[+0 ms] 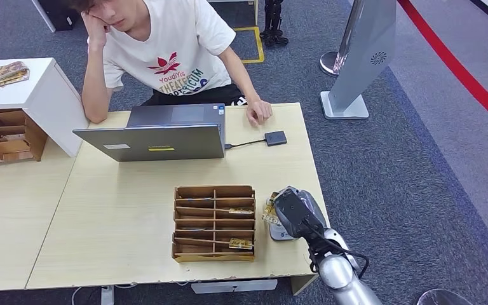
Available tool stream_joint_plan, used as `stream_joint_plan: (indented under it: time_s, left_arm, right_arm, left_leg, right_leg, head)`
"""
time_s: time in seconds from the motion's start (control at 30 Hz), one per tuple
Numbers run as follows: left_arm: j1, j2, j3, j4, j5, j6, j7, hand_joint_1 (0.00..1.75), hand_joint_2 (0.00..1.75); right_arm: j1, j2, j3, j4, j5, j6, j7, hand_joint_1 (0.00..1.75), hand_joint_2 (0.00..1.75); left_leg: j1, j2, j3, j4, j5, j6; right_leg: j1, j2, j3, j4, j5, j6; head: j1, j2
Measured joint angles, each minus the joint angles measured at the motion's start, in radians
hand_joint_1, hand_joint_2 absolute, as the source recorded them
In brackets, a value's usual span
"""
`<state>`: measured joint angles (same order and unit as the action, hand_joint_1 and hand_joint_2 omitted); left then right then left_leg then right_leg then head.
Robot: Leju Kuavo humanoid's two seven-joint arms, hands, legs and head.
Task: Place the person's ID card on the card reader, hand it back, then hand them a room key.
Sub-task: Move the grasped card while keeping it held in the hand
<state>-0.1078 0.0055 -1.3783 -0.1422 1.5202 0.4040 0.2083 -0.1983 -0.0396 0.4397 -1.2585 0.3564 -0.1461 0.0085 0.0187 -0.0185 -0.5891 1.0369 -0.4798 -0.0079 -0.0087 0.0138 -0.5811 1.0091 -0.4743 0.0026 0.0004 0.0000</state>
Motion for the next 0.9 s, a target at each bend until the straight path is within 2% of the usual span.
stream_joint_plan:
  time_s: [0.9]
  left_arm:
    - [0.000,0.000,-0.006,0.000,0.001,0.000,0.000,0.00,1.75]
  right_arm:
    - [-0.041,0.007,0.005,0.140,0.063,-0.022,0.015,1.75,1.75]
  left_leg:
    - [0.000,0.000,0.000,0.000,0.000,0.000]
  right_leg:
    - [0.000,0.000,0.000,0.000,0.000,0.000]
  head:
    - [0.000,0.000]
